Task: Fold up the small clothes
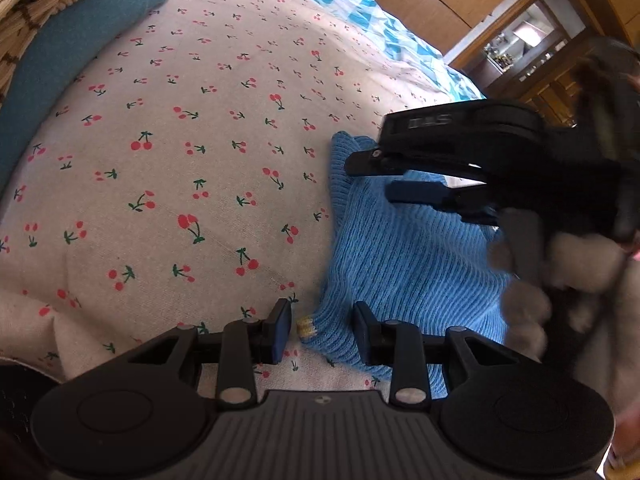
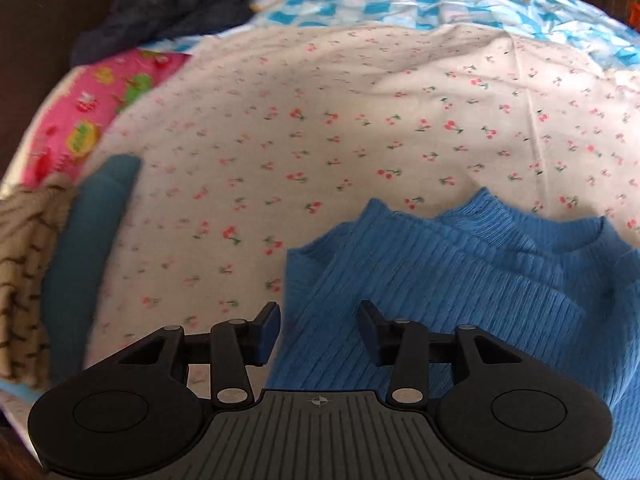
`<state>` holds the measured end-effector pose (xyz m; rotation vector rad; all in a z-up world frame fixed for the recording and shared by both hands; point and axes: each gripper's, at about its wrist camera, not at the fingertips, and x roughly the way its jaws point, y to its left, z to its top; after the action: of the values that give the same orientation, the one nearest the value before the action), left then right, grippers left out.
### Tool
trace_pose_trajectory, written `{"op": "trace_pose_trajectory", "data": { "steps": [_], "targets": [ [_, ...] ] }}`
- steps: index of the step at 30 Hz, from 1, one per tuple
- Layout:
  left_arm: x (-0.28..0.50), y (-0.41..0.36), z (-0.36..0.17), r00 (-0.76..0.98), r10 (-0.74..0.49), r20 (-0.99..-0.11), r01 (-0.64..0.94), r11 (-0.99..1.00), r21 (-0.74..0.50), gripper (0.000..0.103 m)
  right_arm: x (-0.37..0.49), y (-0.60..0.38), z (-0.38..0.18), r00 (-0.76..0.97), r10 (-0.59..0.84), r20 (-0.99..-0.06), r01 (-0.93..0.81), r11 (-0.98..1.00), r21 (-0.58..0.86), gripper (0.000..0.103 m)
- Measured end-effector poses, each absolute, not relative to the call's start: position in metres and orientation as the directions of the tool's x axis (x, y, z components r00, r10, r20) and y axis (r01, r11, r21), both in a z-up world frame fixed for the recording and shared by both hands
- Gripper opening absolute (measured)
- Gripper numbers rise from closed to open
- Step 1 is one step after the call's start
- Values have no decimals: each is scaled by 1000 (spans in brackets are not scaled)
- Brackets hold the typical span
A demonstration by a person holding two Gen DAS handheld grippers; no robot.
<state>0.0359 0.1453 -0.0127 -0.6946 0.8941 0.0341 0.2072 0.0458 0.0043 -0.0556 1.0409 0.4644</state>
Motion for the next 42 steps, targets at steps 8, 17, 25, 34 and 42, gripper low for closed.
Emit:
{"op": "trace_pose_trajectory", "data": {
  "steps": [8,17,25,34,42],
  "targets": [
    [18,154,1,714,-220,-665,-283,778,-561,39,187,57,26,382,444,-810,-452,855,255,6],
    [32,150,-11,636,-176,-752,-344,807,-480,41,189,76,7,340,477,-810,-476,830,290,11],
    [29,144,-4,679,-139,-721,-338,812,-475,41,167,-64,41,591,390,-706,-310,918,247,11],
    [48,121,-9,652,-120,-749,-281,879,-385,41,149,-218,3,659,49,-751,63,991,119,8],
    [45,105,-4,655,-80,-751,-265,907,-328,41,136,-267,2,693,180,-698,85,941,328,21]
  ]
}}
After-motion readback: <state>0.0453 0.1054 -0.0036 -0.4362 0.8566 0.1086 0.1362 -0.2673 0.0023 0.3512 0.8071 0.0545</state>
